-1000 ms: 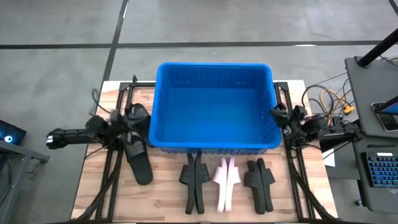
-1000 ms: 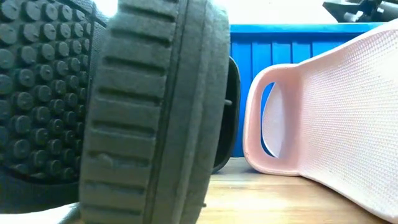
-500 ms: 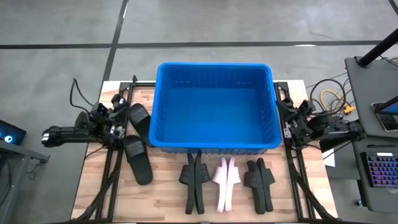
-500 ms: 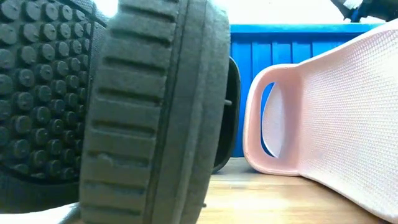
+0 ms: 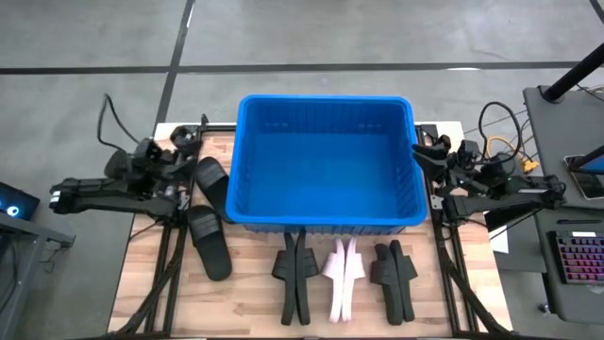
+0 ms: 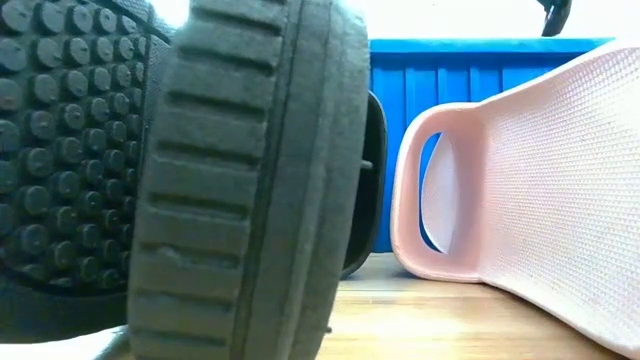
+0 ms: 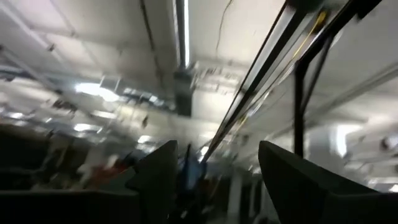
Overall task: Pick and place slides into bin
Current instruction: Put the black slides into the blue bin
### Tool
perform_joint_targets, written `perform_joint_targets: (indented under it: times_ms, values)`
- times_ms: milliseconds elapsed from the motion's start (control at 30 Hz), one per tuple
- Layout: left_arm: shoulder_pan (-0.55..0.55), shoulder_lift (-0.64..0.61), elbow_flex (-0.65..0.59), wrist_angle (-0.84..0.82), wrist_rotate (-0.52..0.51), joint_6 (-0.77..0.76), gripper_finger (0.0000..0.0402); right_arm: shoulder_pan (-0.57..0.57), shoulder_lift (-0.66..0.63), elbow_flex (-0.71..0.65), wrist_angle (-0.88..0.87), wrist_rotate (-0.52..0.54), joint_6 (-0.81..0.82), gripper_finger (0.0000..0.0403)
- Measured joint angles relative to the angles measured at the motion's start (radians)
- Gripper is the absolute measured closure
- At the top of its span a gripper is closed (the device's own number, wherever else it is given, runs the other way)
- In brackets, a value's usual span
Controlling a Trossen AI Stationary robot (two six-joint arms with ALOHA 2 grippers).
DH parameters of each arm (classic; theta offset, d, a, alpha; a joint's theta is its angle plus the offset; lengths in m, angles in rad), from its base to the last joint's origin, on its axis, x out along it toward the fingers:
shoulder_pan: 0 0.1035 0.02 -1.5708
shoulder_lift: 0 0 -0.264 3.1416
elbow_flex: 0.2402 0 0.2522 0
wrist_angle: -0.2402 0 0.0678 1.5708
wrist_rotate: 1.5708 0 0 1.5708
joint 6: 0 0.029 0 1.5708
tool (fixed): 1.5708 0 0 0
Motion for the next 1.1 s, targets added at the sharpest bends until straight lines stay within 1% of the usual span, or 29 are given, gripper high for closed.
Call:
perform_joint_targets:
  times_ms: [67,233,333,467,667,767,867,1100]
  values:
    - [0.000,0.016,0.051,-0.172,-0.049,0.017,0.0192,0.000,0.029,0.029,-0.028,0.000,0.000,0.0253]
    - [0.000,0.023,0.238,-0.736,-0.223,0.029,0.0192,0.000,0.083,0.111,-0.113,0.000,0.023,0.0264]
    - [0.000,0.068,0.337,-0.966,-0.273,0.029,0.0192,0.000,0.102,0.148,-0.179,0.000,0.023,0.0270]
    - [0.000,0.116,0.442,-1.186,-0.293,0.028,0.0192,0.000,0.114,0.180,-0.256,0.000,0.027,0.0277]
    - [0.000,0.176,0.528,-1.531,-0.294,-0.101,0.0191,0.000,0.115,0.179,-0.276,0.000,0.027,0.0286]
    - [0.000,0.198,0.535,-1.692,-0.293,-0.198,0.0191,0.000,0.116,0.179,-0.276,0.000,0.026,0.0287]
    - [0.000,0.215,0.522,-1.796,-0.296,-0.280,0.0191,0.000,0.116,0.179,-0.275,0.000,0.019,0.0284]
    - [0.000,0.266,0.481,-1.961,-0.317,-0.311,0.0191,0.000,0.116,0.178,-0.278,0.000,0.018,0.0287]
